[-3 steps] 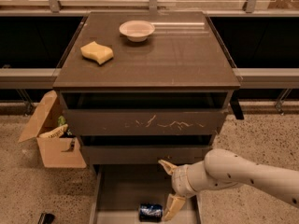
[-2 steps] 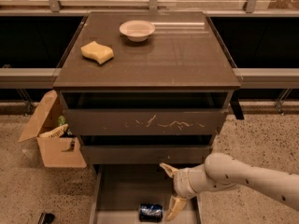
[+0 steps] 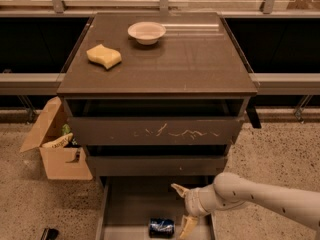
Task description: Pick pepsi can from bottom drawer and place on counter
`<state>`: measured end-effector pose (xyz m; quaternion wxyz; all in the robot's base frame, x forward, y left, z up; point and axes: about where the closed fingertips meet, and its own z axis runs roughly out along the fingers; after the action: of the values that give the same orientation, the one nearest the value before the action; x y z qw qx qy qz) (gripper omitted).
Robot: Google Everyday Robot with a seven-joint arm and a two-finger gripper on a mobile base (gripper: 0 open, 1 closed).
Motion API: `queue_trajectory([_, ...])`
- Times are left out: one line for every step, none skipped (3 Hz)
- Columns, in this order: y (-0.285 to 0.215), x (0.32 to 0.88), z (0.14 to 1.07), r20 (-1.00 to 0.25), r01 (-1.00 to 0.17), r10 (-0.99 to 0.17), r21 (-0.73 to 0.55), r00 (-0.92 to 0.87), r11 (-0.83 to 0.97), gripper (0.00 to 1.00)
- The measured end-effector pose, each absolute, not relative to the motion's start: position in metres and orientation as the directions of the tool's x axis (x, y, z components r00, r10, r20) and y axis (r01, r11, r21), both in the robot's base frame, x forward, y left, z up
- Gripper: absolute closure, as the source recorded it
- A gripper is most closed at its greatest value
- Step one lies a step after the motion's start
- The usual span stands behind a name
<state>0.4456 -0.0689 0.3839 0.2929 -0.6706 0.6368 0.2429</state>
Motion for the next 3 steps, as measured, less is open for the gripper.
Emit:
queue_trajectory([-0.071,0.458,0.336,-0.701,-0.998,-0.713,-0.061,0.033,0.014,0.0])
queue_trajectory([-0.069,0.466,0.302,-0.709,-0.998,-0.705,-0.039,-0.003,0.044,0.0])
queue_trajectory([-0.057,0.476,0.266,-0.734,-0.997,-0.677,-0.002,-0.053,0.08,0.0])
